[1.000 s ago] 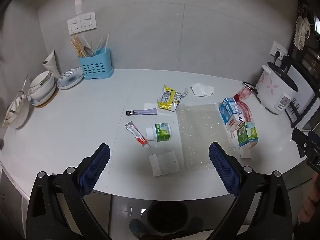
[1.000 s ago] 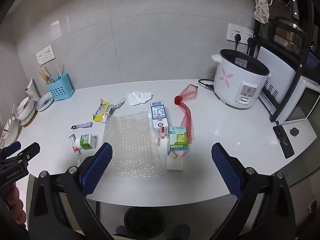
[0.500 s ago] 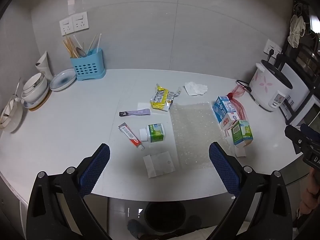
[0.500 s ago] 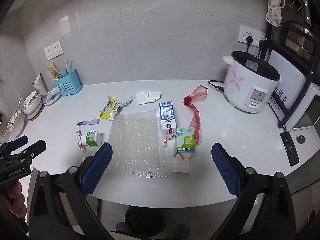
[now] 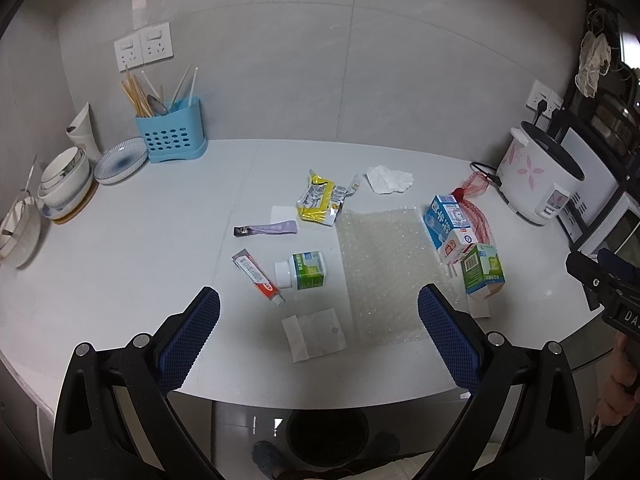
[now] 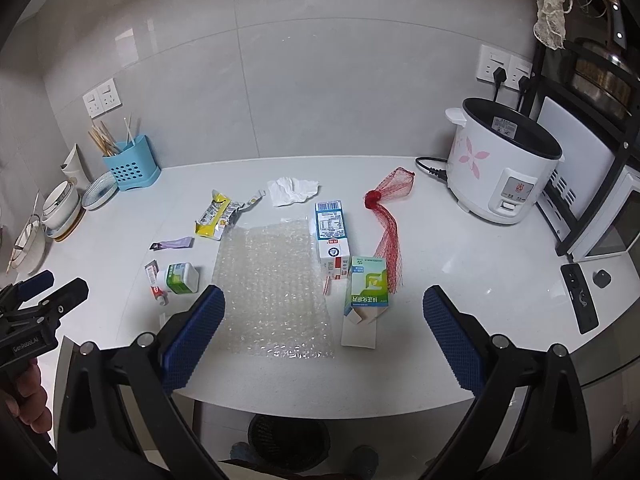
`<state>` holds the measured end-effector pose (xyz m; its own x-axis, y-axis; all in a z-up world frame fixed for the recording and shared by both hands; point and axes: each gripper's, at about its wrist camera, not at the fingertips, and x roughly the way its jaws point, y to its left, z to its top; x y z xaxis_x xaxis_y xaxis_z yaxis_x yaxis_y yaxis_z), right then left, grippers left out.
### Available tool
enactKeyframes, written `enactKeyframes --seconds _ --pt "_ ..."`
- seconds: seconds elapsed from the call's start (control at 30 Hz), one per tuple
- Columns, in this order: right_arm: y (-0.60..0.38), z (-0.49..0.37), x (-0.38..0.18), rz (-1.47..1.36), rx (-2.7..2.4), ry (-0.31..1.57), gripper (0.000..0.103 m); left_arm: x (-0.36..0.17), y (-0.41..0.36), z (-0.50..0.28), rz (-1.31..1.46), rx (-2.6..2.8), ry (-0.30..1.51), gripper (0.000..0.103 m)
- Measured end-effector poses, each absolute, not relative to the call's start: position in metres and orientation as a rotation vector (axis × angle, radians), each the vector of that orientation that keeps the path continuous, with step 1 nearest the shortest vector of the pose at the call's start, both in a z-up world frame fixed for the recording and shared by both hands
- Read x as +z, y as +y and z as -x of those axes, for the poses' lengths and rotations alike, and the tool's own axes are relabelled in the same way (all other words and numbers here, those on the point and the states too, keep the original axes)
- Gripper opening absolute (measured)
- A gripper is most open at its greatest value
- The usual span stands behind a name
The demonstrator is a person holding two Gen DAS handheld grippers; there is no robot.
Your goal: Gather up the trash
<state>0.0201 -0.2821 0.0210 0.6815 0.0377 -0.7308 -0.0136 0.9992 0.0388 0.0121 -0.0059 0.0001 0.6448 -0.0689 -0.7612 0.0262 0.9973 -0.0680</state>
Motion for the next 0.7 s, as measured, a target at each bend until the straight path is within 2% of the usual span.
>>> enactKeyframes --seconds 0.7 --pt "-0.281 -0.019 0.023 -0.028 0.035 0.814 0.095 0.005 -0.008 -0.003 0.050 -0.062 0.869 0.097"
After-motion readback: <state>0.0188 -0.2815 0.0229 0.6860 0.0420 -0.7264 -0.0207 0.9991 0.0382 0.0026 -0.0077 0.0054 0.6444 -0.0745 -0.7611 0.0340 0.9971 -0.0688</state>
